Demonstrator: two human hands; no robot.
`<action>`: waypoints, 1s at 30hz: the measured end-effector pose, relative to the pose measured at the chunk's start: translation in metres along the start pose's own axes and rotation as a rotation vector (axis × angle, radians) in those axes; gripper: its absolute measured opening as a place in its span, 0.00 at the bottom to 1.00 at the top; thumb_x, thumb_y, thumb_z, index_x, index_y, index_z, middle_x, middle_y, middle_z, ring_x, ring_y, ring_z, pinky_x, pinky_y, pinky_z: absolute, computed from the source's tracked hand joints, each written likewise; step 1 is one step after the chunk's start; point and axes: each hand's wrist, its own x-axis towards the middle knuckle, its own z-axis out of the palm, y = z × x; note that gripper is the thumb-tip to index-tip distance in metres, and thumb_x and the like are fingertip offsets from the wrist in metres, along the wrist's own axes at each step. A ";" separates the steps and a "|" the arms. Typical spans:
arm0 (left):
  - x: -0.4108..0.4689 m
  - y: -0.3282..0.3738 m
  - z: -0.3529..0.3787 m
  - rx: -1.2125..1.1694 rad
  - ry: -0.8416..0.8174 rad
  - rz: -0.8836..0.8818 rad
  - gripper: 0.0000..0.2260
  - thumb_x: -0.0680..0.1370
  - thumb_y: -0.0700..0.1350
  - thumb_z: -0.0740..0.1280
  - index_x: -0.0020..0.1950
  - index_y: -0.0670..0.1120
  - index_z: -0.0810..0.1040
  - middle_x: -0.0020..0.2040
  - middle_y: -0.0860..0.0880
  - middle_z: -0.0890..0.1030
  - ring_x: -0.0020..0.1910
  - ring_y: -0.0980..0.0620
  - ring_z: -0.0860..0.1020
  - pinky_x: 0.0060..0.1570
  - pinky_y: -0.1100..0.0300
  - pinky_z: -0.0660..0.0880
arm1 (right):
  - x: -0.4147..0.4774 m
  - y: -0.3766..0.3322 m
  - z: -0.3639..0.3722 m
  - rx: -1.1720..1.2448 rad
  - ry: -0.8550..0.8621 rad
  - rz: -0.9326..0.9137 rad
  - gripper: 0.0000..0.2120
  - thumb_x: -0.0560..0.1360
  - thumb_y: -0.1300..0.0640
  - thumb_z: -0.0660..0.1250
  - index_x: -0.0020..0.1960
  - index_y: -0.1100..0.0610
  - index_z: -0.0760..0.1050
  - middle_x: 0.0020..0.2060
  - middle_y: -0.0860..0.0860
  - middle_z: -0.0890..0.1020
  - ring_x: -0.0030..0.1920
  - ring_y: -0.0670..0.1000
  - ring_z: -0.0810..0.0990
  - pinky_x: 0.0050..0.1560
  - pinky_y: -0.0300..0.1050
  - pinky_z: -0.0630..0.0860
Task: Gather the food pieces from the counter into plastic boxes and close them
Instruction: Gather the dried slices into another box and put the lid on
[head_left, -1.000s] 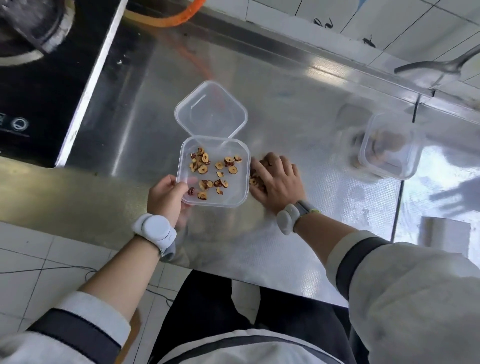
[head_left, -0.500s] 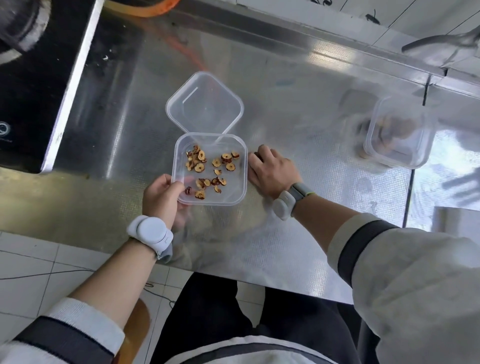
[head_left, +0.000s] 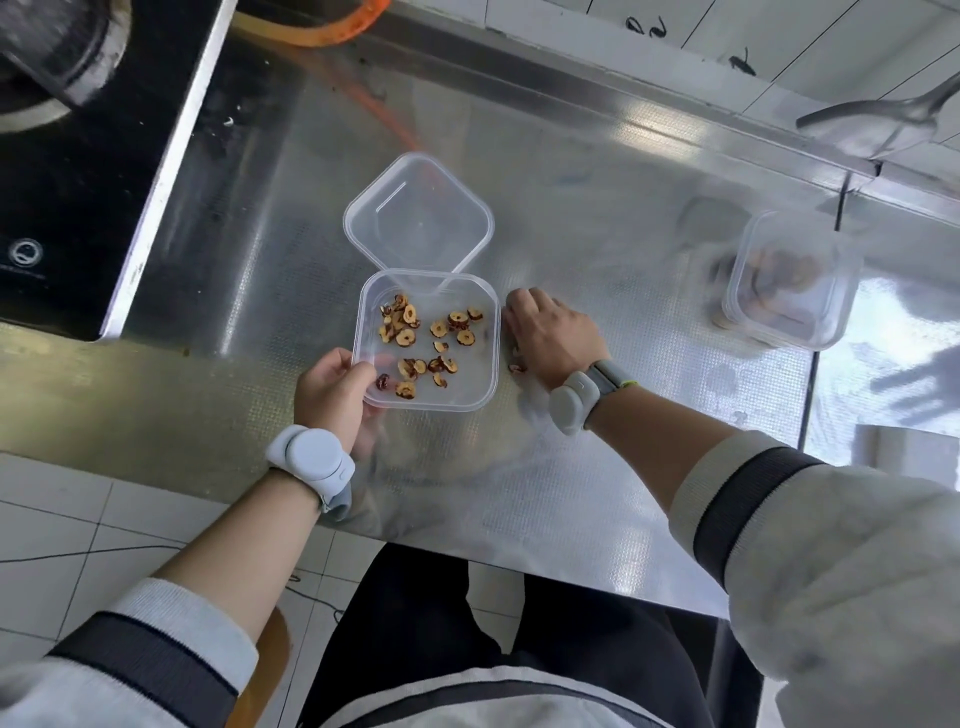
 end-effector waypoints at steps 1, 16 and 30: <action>-0.001 0.002 0.000 -0.011 0.002 -0.001 0.09 0.74 0.38 0.66 0.49 0.34 0.80 0.42 0.45 0.87 0.41 0.43 0.81 0.45 0.42 0.80 | 0.001 -0.004 -0.010 0.020 0.047 0.039 0.10 0.82 0.53 0.53 0.55 0.58 0.68 0.48 0.55 0.77 0.43 0.59 0.77 0.32 0.48 0.68; -0.010 0.033 0.007 -0.154 -0.037 -0.027 0.05 0.73 0.41 0.72 0.39 0.44 0.78 0.37 0.42 0.82 0.37 0.45 0.80 0.41 0.50 0.77 | 0.023 -0.091 -0.041 -0.048 0.221 -0.354 0.13 0.75 0.54 0.64 0.57 0.57 0.76 0.37 0.54 0.81 0.32 0.58 0.79 0.24 0.43 0.71; -0.013 0.017 0.009 -0.114 -0.057 -0.064 0.05 0.72 0.42 0.71 0.38 0.45 0.79 0.33 0.46 0.84 0.39 0.41 0.81 0.42 0.48 0.78 | 0.022 -0.089 -0.044 0.083 0.175 -0.308 0.12 0.71 0.53 0.71 0.48 0.61 0.77 0.33 0.55 0.80 0.29 0.60 0.78 0.25 0.48 0.75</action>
